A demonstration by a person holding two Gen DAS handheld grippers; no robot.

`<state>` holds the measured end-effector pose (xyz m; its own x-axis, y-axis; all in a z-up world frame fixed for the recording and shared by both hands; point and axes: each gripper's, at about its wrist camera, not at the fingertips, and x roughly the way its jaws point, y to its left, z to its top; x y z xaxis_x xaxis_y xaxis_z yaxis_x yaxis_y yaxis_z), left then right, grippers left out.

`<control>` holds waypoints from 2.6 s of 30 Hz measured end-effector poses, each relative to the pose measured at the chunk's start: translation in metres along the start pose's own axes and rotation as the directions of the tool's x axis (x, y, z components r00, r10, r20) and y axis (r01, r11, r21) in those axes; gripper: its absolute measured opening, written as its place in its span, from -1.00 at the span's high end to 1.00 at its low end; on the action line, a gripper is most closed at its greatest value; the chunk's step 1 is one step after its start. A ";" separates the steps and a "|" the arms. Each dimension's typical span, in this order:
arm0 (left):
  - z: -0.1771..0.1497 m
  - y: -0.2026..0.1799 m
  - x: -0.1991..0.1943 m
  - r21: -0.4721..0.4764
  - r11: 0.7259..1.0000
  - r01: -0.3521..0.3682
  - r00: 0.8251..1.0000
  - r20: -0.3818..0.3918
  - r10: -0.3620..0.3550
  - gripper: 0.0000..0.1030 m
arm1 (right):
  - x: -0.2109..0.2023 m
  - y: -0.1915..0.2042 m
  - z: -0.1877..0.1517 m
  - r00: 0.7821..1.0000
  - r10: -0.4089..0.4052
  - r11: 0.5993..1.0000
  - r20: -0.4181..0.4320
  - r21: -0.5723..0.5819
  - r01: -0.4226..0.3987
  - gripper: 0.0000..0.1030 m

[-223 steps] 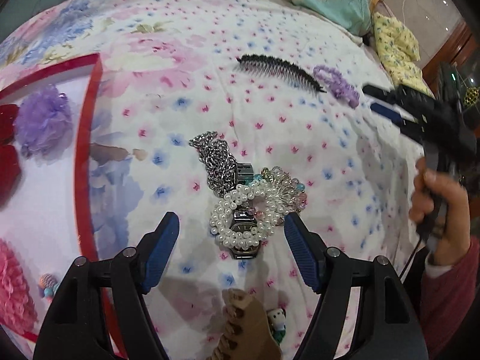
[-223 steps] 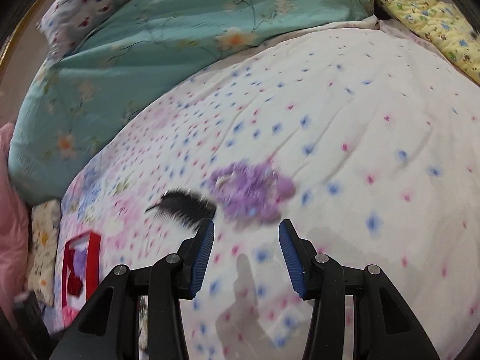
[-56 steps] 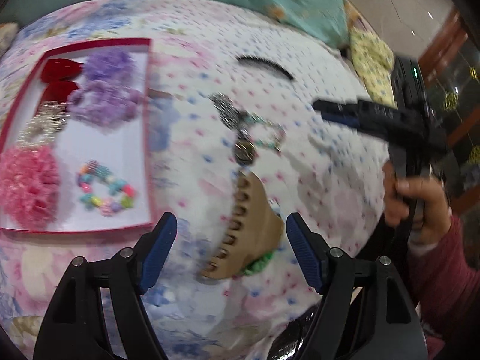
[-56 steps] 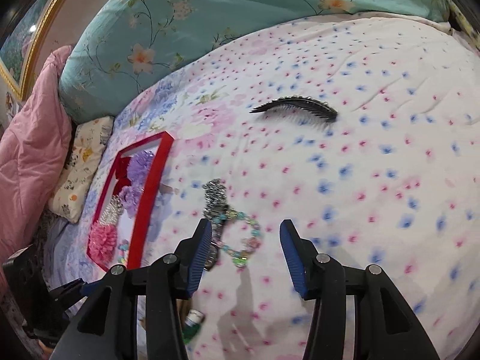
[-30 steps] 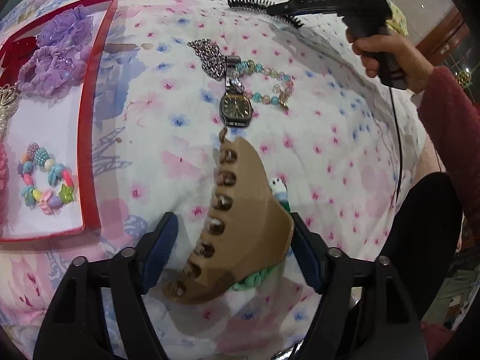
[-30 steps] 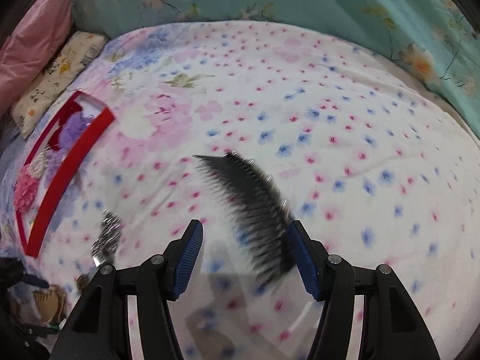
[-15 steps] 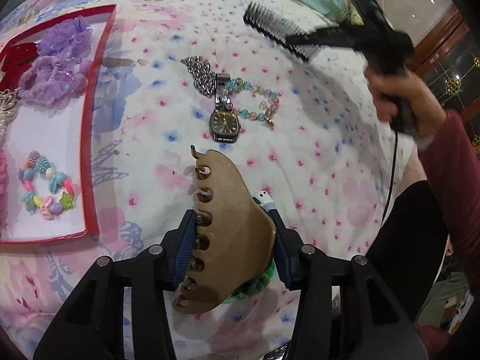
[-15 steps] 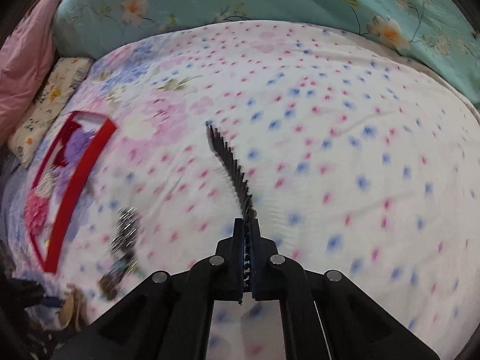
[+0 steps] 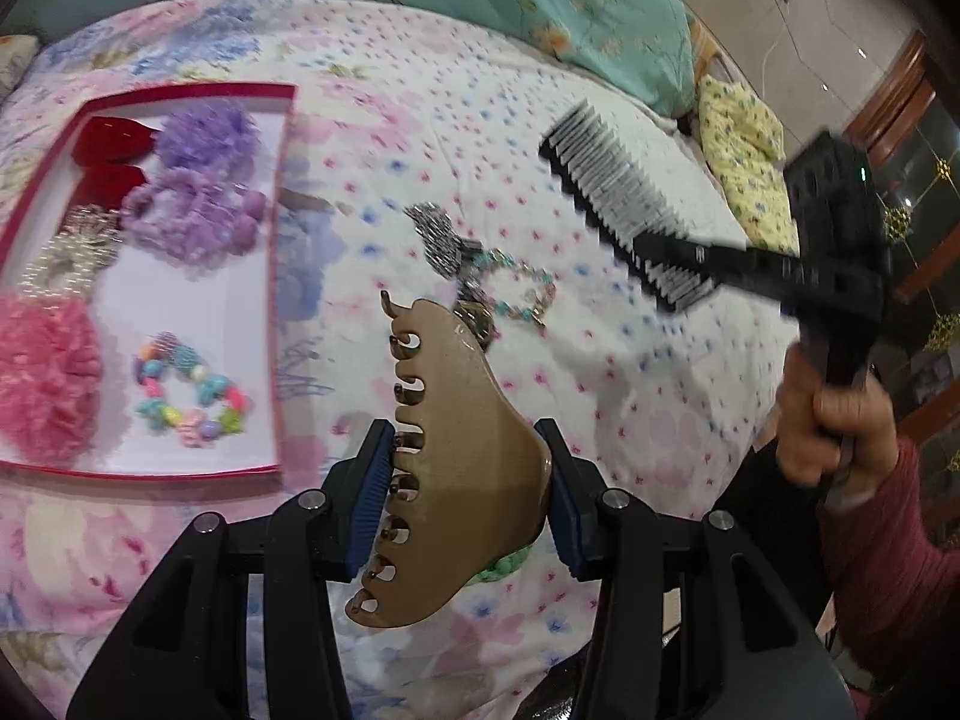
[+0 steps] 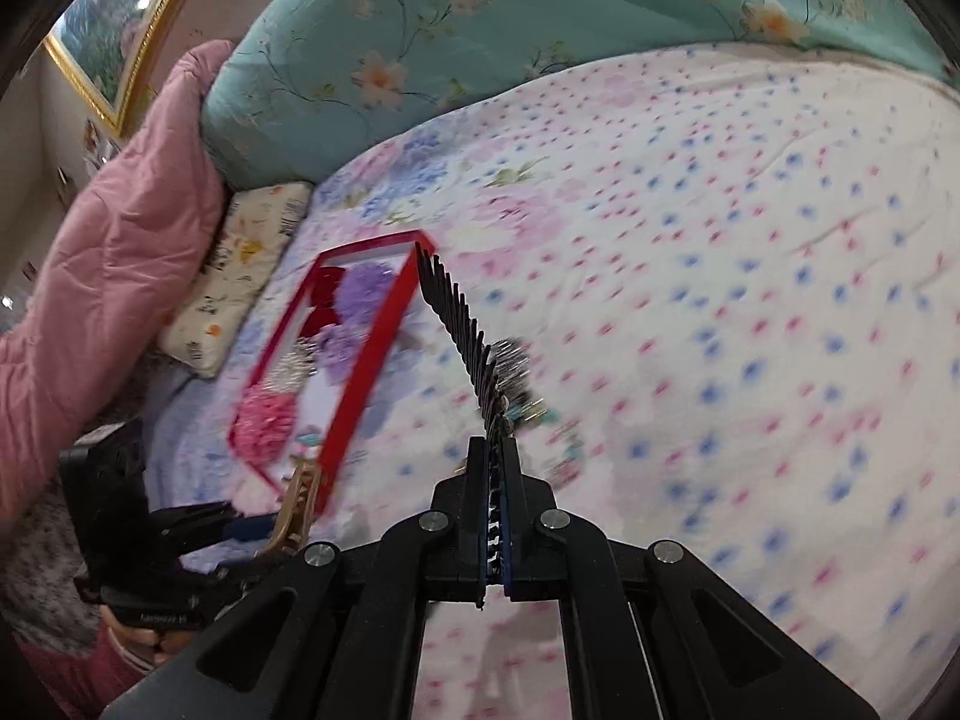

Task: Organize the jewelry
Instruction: 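Carry claw clip with left tool while right tool carries comb into tray, then open left tool to release claw clip while right tool releases comb in tray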

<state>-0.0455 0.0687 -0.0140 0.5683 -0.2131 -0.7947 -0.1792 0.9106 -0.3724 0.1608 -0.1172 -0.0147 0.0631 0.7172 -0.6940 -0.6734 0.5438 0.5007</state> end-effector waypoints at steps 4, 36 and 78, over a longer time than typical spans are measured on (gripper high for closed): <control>0.001 0.015 -0.017 -0.033 0.999 -0.021 0.999 0.039 0.022 0.11 | 0.009 0.020 -0.010 1.000 0.026 1.000 -0.003 0.002 -0.026 0.97; 0.043 0.148 -0.070 -0.235 0.960 -0.153 0.958 0.202 0.203 0.11 | 0.127 0.145 0.042 0.994 0.095 0.989 -0.044 -0.108 -0.099 0.96; 0.079 0.213 -0.014 -0.312 0.923 -0.224 0.956 0.113 0.271 0.15 | 0.200 0.169 0.054 0.998 -0.056 0.963 -0.033 -0.267 0.045 0.25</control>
<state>-0.0276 0.2934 -0.0443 0.5856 0.0828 -0.8063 -0.5436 0.7780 -0.3149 0.0996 0.1417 -0.0405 0.0761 0.6711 -0.7374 -0.8421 0.4393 0.3129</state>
